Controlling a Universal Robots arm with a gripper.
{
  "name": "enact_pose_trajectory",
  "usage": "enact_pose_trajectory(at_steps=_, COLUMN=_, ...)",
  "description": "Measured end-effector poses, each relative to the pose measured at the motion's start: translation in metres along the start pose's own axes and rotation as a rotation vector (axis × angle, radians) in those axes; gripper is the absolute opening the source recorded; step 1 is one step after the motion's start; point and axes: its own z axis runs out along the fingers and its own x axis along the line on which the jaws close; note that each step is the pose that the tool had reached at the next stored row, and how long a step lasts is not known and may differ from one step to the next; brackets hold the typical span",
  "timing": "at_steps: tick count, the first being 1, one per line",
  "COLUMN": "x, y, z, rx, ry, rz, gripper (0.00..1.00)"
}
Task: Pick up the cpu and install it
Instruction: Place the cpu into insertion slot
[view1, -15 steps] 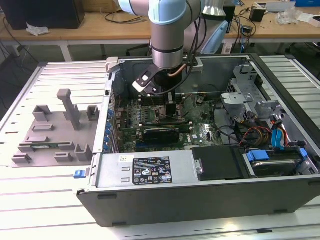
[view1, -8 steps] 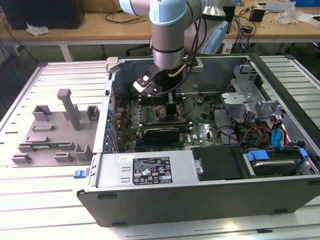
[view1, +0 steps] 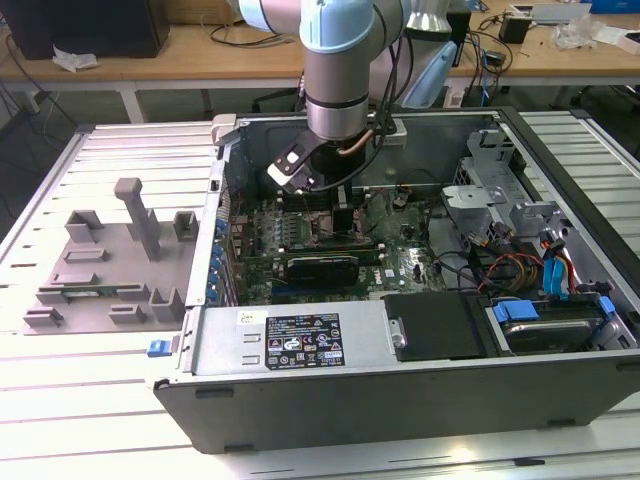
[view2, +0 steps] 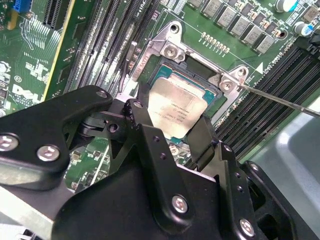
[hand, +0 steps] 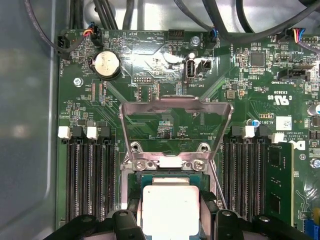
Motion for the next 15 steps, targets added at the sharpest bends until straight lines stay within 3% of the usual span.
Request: enact_pose_trajectory(at_steps=15, x=0.0001, y=-0.001, z=0.0009, rx=-0.0001, ry=0.0002, rz=0.0, gripper=0.55)
